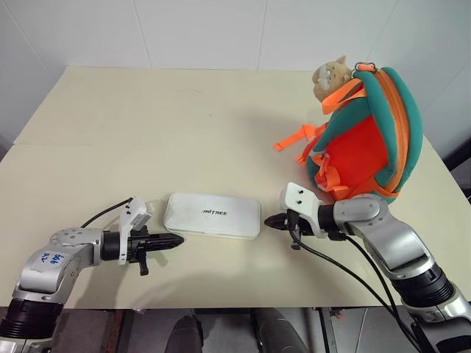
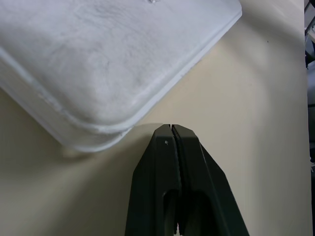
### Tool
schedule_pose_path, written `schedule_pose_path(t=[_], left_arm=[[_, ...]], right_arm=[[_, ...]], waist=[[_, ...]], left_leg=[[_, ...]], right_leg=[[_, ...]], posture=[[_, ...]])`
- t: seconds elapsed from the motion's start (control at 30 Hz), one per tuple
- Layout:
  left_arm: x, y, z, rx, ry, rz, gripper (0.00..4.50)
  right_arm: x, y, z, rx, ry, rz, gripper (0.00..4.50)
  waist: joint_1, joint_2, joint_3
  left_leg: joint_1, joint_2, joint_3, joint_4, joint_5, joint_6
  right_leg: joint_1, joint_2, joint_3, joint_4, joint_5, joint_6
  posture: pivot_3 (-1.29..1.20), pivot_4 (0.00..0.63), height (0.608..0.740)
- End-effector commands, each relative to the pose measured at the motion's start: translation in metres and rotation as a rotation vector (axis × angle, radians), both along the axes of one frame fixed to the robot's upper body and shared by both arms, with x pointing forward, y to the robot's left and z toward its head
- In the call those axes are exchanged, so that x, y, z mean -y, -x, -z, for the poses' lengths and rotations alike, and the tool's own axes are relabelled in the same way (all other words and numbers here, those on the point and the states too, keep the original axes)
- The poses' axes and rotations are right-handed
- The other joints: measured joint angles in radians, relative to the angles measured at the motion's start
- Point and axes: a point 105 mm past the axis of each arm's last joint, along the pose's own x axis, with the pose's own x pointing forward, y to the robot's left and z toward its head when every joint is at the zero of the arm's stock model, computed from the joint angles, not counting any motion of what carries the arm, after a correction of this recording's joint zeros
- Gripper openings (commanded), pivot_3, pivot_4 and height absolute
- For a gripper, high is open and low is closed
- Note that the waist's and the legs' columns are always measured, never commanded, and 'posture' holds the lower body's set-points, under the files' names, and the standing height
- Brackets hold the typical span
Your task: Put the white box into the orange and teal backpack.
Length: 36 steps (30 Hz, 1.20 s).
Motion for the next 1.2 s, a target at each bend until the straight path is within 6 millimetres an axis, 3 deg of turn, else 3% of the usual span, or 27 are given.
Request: schedule_pose_path(t=[0.03, 0.23, 0.4, 0.63, 0.77, 1.2], left_arm=[[-0.012, 0.0, -0.015, 0.044, -0.019, -0.04, 0.02], [-0.047, -0.006, -0.031, 0.084, -0.068, -0.206, 0.02], [-0.065, -0.031, -0.041, 0.214, -0.039, -0.351, 0.02], [-0.051, -0.045, -0.044, 0.23, 0.112, -0.358, 0.02], [-0.046, -0.046, -0.032, 0.199, 0.122, -0.327, 0.02], [-0.022, -0.05, -0.024, 0.17, 0.177, -0.219, 0.02]], right_arm=[[0.003, -0.001, -0.006, 0.03, -0.005, 0.001, 0.0], [0.003, -0.005, -0.003, 0.03, -0.003, 0.002, 0.0], [0.0, -0.011, -0.001, 0.041, -0.006, -0.003, 0.0], [-0.007, -0.013, -0.001, 0.049, -0.015, -0.013, 0.0], [-0.01, -0.013, -0.001, 0.055, -0.019, -0.022, 0.0], [-0.012, -0.01, -0.001, 0.056, -0.026, -0.034, 0.0]], waist=[[-0.001, 0.0, 0.0], [0.0, 0.0, 0.0], [0.003, 0.0, 0.0], [0.0, 0.0, 0.0], [-0.001, 0.0, 0.0], [0.002, 0.0, 0.0]], left_leg=[[0.0, 0.0, 0.0, 0.0, 0.0, 0.0], [0.0, 0.0, 0.0, -0.001, 0.0, 0.0], [0.0, 0.0, 0.0, 0.0, 0.0, 0.0], [0.0, 0.0, 0.0, 0.0, 0.0, 0.0], [0.0, 0.0, 0.0, -0.001, 0.0, 0.0], [0.0, 0.0, 0.0, 0.001, 0.0, 0.0]], right_leg=[[0.0, 0.0, 0.0, 0.0, 0.0, 0.0], [0.0, 0.0, 0.0, 0.0, 0.0, 0.0], [0.0, 0.0, 0.0, 0.0, 0.0, 0.0], [0.0, 0.0, 0.0, 0.0, 0.0, 0.0], [-0.001, 0.0, 0.0, 0.0, 0.0, 0.0], [0.0, 0.0, 0.0, 0.0, 0.0, 0.0]], posture=[[0.0, 0.15, 0.74], [0.0, 0.15, 0.74], [0.0, 0.15, 0.74], [0.0, 0.15, 0.74], [0.0, 0.15, 0.74], [0.0, 0.15, 0.74]])
